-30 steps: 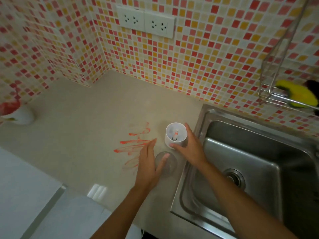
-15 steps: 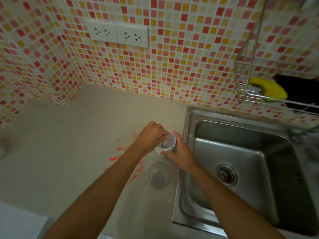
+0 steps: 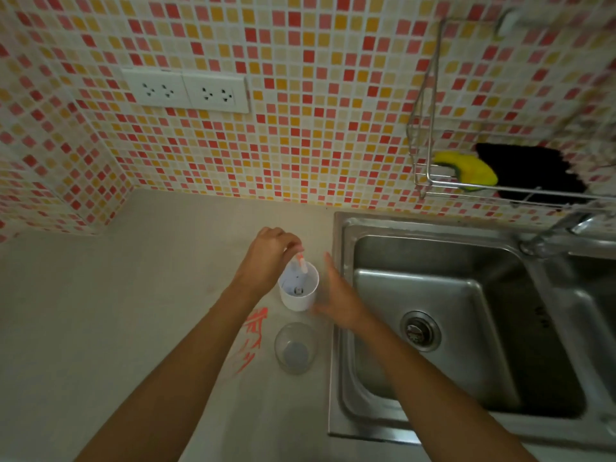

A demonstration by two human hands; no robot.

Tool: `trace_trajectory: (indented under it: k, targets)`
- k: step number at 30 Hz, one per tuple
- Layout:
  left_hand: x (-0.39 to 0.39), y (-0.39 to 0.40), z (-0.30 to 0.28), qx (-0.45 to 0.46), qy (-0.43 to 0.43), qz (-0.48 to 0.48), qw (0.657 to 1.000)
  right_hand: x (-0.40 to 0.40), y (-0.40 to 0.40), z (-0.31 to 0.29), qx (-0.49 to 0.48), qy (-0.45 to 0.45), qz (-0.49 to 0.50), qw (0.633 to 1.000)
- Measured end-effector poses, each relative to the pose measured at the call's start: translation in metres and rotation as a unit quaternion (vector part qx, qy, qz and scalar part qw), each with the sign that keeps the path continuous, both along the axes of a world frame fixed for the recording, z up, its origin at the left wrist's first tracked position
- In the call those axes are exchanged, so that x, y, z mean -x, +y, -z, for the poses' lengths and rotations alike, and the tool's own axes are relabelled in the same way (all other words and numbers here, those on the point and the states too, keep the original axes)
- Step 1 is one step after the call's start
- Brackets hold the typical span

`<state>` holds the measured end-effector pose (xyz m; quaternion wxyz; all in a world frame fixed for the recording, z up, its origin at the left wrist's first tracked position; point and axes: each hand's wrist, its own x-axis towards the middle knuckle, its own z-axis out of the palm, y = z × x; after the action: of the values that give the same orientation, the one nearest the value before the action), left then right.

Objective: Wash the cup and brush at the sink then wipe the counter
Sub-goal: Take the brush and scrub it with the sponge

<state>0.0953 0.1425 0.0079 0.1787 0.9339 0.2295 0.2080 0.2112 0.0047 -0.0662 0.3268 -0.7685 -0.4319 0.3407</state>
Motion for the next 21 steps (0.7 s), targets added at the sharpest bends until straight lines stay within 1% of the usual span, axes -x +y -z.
trace_trajectory:
  k: [2, 4, 6, 8, 10, 11, 12, 14, 17, 19, 21]
  targets:
    - [-0.002, -0.003, -0.002, 0.041, -0.028, -0.018, 0.999, -0.016, -0.014, -0.026, -0.008, -0.032, 0.031, 0.999]
    - [-0.008, -0.009, -0.005, 0.085, -0.055, -0.03, 0.994, -0.033, -0.03, -0.065, -0.065, -0.095, 0.089, 0.989]
    - [-0.019, -0.018, -0.008, 0.135, -0.077, -0.025, 0.988, -0.052, -0.046, -0.111, -0.151, -0.166, 0.155, 0.962]
    - [-0.034, -0.034, -0.013, 0.166, -0.089, -0.016, 0.982, -0.075, -0.059, -0.152, -0.229, -0.216, 0.212, 0.925]
    - [-0.051, -0.051, -0.019, 0.201, -0.102, -0.014, 0.974, -0.1, -0.068, -0.182, -0.284, -0.248, 0.258, 0.89]
    - [-0.059, -0.06, -0.023, 0.212, -0.109, -0.018, 0.971, -0.113, -0.069, -0.192, -0.294, -0.263, 0.272, 0.878]
    - [-0.068, -0.068, -0.026, 0.219, -0.115, -0.022, 0.969, -0.127, -0.068, -0.199, -0.29, -0.278, 0.278, 0.873]
    - [-0.084, -0.083, -0.033, 0.229, -0.123, -0.025, 0.965, -0.155, -0.063, -0.2, -0.248, -0.293, 0.271, 0.883]
    - [-0.105, -0.103, -0.038, 0.24, -0.131, -0.026, 0.962, -0.188, -0.055, -0.19, -0.152, -0.311, 0.23, 0.91]
    - [-0.117, -0.113, -0.04, 0.248, -0.135, -0.039, 0.958, -0.202, -0.051, -0.185, -0.081, -0.336, 0.209, 0.915]
    - [-0.128, -0.123, -0.039, 0.263, -0.136, -0.056, 0.954, -0.212, -0.046, -0.187, -0.045, -0.306, 0.191, 0.931]
